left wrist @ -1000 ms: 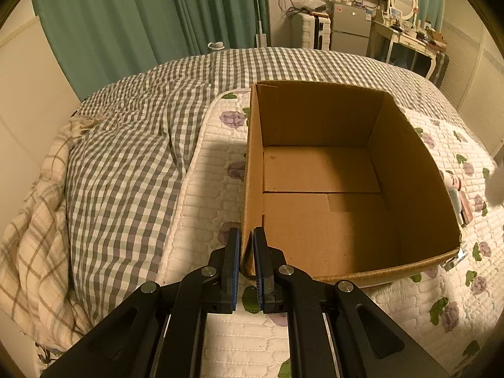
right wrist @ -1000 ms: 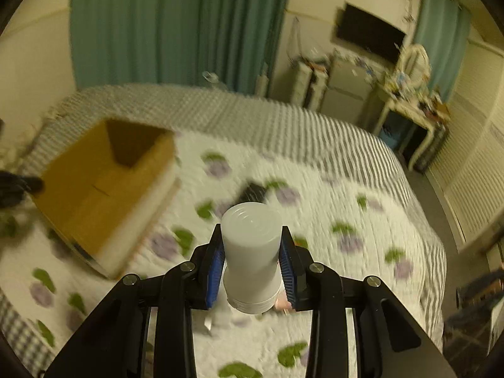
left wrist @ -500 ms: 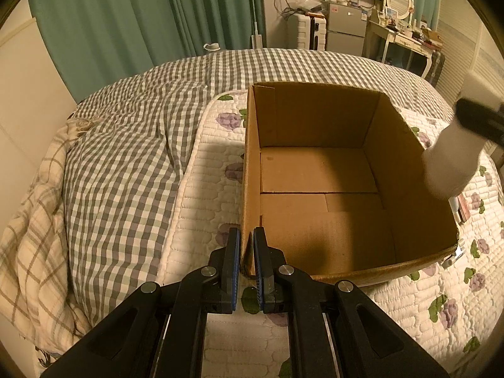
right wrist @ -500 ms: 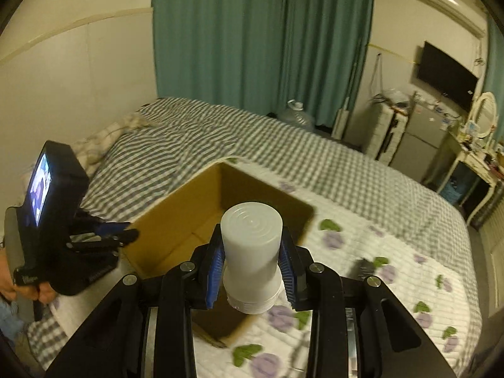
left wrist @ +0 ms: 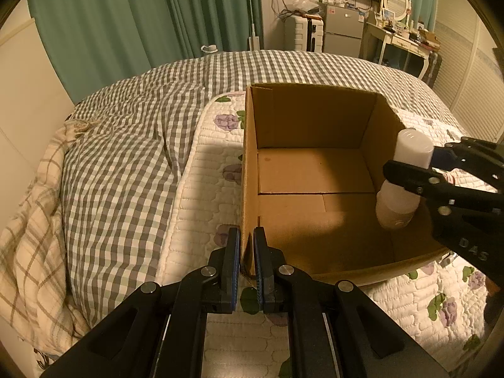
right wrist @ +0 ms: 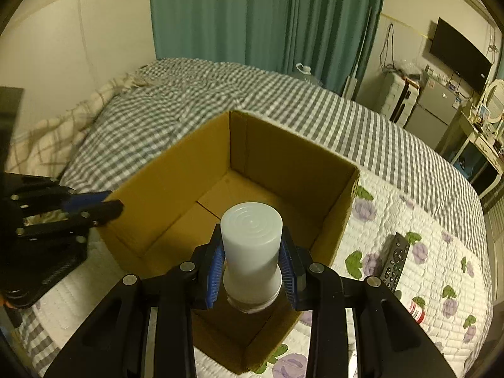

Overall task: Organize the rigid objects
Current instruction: 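Lift the white cylinder with the right tool and release it inside the box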

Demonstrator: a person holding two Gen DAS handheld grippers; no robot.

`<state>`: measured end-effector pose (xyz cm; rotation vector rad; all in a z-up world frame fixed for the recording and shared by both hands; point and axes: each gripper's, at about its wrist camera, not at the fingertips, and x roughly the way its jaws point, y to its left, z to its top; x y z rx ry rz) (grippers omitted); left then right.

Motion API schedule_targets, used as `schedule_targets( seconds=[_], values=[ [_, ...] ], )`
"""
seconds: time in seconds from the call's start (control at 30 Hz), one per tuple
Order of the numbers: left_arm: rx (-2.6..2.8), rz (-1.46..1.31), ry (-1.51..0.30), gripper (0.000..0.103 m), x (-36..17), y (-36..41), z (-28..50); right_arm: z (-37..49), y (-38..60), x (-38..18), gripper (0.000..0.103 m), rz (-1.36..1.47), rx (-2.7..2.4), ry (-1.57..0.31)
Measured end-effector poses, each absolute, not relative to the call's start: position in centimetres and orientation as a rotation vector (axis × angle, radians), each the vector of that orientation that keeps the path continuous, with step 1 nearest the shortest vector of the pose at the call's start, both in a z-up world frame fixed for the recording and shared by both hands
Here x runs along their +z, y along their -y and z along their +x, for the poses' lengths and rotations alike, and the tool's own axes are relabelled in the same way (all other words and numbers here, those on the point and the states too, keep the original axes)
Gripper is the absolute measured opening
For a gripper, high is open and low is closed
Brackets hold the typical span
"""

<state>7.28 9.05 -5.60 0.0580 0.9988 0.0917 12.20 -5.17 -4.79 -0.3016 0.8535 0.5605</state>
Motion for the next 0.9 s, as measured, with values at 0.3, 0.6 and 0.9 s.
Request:
schedule_targets(
  seconds=[0.3, 0.6, 0.9],
  values=[
    [0.094, 0.078, -1.001, 0.009, -5.5, -8.8, 7.3, 13.0, 5.2, -4.8, 0.054, -0.307, 0.516, -0.839],
    [0.102, 0.093, -1.001, 0.009, -5.7, -8.8, 7.4, 11.4, 7.7, -0.2, 0.078, -0.282, 0.464, -0.721],
    [0.111, 0.098, -1.001, 0.009, -5.7, -8.7, 7.2, 9.1, 15.4, 1.9, 0.082, -0.267, 0.321, -0.672]
  ],
)
